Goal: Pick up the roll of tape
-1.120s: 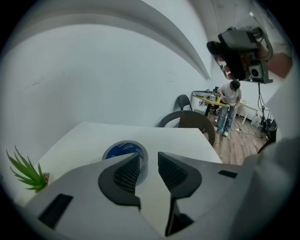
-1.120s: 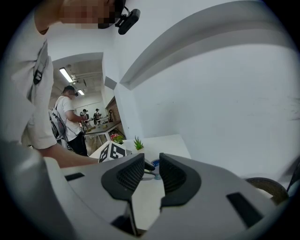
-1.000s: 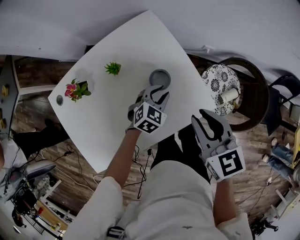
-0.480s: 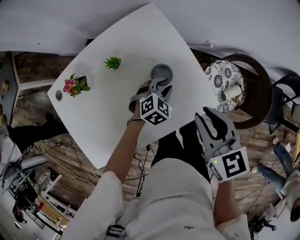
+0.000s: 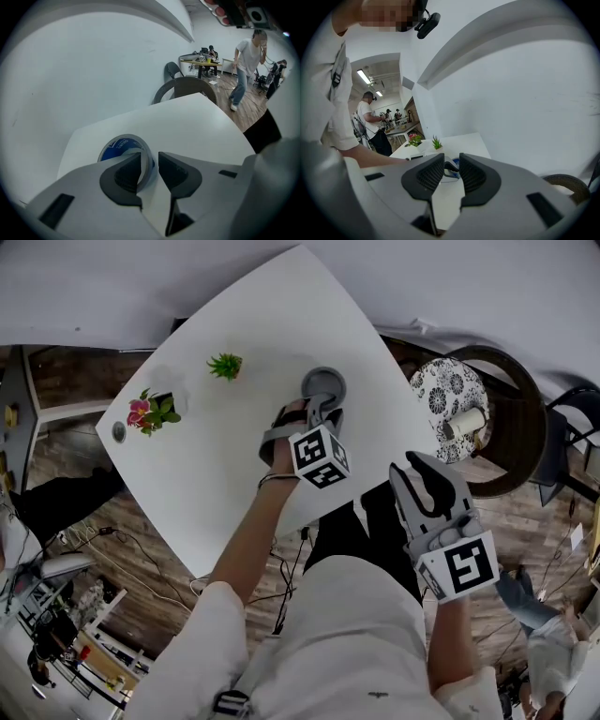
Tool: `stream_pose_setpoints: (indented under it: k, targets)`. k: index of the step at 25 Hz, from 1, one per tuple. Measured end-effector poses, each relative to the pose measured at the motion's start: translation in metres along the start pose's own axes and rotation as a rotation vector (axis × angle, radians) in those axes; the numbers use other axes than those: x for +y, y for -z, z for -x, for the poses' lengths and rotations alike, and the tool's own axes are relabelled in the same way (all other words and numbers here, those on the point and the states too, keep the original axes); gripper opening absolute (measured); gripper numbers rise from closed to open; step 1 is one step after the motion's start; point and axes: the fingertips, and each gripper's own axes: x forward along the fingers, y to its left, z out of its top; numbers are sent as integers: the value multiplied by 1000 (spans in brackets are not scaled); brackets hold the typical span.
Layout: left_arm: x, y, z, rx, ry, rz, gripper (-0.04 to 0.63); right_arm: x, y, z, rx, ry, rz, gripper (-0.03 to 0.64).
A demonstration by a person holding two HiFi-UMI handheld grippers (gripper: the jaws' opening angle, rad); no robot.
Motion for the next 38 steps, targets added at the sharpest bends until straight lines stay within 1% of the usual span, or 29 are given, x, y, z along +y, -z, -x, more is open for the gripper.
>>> stream_pose_setpoints:
  k: [14, 16, 19, 23, 30, 38]
  targets:
    - [0, 2, -2, 14, -39, -48, 109, 1, 0, 0, -5, 8, -5, 104]
    - [0, 2, -1, 14, -42, -45, 91, 1, 0, 2, -8, 12, -7, 104]
    - [2, 2, -1, 15, -47, -38, 91, 0, 0, 4, -16, 19, -9, 104]
    - [0, 2, -2, 21, -37, -39, 87, -1, 2, 8, -23, 26, -17, 104]
    - [-2, -1, 1, 24, -39, -49, 75, -5, 1, 16, -35, 33, -21, 104]
    - [-8, 1, 5, 54, -57, -67, 64, -8, 2, 26, -53, 27, -17, 104]
